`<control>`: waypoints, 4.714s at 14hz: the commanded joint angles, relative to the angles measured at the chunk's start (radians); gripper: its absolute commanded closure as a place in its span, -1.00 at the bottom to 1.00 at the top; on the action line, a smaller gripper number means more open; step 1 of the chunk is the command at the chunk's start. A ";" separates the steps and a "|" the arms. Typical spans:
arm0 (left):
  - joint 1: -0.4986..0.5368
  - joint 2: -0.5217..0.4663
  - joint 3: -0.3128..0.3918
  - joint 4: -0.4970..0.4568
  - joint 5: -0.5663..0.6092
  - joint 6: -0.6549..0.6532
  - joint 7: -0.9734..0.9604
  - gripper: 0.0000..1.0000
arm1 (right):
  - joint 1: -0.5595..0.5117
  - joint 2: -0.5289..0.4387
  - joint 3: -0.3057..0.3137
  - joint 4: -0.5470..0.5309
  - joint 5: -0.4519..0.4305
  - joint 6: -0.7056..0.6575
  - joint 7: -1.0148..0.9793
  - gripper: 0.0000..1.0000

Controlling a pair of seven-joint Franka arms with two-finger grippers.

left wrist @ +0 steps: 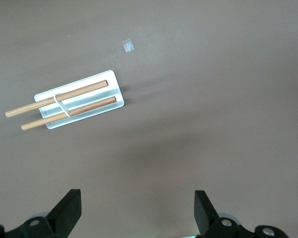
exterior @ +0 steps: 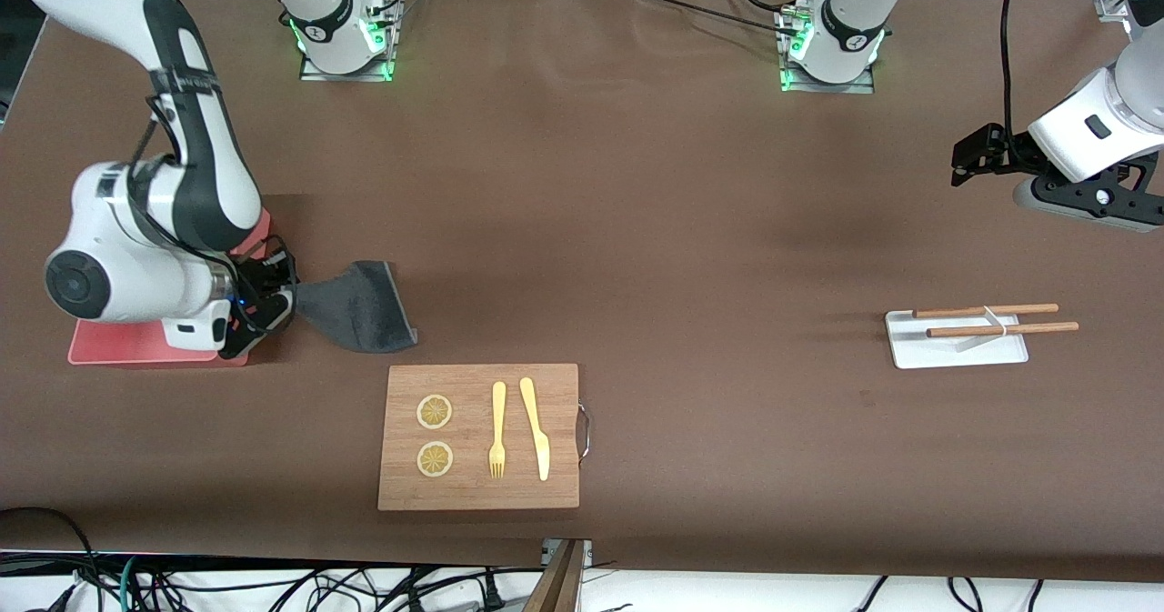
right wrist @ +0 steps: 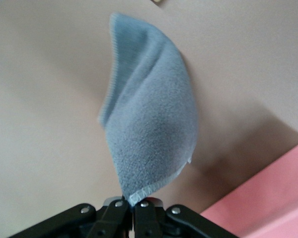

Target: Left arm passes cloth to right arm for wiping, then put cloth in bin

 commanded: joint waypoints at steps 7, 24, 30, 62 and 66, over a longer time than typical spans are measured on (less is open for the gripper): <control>0.006 -0.041 -0.004 -0.034 0.011 0.070 0.012 -1.00 | -0.014 -0.355 0.006 -0.040 -0.014 -0.202 0.290 1.00; -0.072 -0.063 0.038 -0.047 0.009 0.108 0.013 -1.00 | -0.152 -0.288 -0.126 -0.148 -0.246 0.008 0.279 1.00; -0.080 -0.063 0.056 -0.049 0.008 0.106 0.012 -1.00 | -0.170 -0.314 -0.144 -0.168 -0.244 0.012 0.180 1.00; -0.081 -0.066 0.064 -0.049 -0.006 0.091 0.010 -1.00 | -0.162 -0.590 0.069 -0.133 -0.141 -0.216 0.591 -1.00; -0.080 -0.064 0.064 -0.049 -0.008 0.091 0.012 -1.00 | -0.123 -0.532 0.067 -0.071 -0.143 -0.203 0.596 -1.00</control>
